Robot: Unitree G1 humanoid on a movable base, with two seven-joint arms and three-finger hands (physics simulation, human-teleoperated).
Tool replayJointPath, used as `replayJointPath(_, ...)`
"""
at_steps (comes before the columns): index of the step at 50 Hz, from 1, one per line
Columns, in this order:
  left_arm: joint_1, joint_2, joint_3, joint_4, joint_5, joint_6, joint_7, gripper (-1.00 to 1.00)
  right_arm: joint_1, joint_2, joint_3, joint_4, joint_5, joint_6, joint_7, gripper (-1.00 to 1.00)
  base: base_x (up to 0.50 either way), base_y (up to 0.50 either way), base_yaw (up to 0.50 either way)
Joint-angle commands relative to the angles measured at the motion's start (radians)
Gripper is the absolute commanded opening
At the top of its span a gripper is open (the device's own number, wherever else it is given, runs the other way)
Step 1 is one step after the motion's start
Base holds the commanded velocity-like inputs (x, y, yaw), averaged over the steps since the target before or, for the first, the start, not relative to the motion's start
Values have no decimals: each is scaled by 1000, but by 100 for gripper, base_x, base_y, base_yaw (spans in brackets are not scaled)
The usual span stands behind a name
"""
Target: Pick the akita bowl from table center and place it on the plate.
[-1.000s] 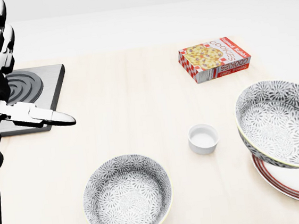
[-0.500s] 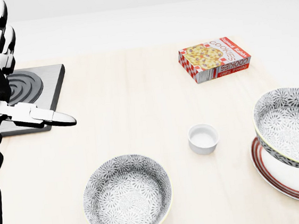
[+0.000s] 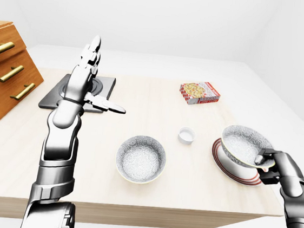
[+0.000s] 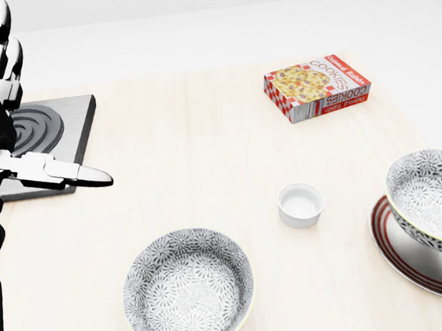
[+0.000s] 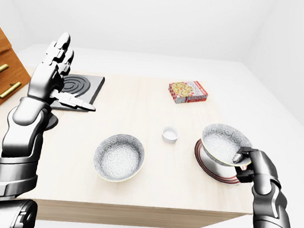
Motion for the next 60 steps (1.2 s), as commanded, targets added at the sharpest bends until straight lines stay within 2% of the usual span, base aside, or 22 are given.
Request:
replayJointPath(1,1,-1,-1,6,1,0,0,100,-84,-36,60,182,38,0,-120,-100,0,0,0)
replayJointPath(19,7,-2,-1,14,2,0,2,100,-114,-53,100,259,37,0,-168,-100,0,0,0)
replayJointPath(31,16,-6,-1,9,5,0,4,100,-80,-46,93,238,45,0,-165,-97,0,0,0)
replayJointPath(32,17,-6,-1,8,5,0,4,100,-80,-45,94,237,43,0,-165,-85,0,0,0)
replayJointPath(34,18,-6,0,9,4,0,4,100,-77,-42,94,230,42,0,-164,-40,0,0,0)
replayJointPath(35,19,-5,0,10,4,0,4,100,-77,-41,94,227,40,0,-164,2,0,0,0)
replayJointPath(36,21,-5,1,12,4,0,5,100,-73,-38,96,221,35,0,-164,78,0,0,0)
replayJointPath(37,22,-6,2,14,3,0,5,100,-73,-33,97,212,32,0,-162,100,0,0,0)
replayJointPath(52,44,-3,8,37,-3,0,7,100,-14,-23,77,177,23,0,-148,100,0,0,0)
replayJointPath(57,46,-3,8,42,-3,0,7,100,18,-4,51,71,20,0,-110,100,0,0,0)
replayJointPath(60,47,-3,8,40,-2,0,7,100,65,18,9,-78,26,0,-50,100,0,0,0)
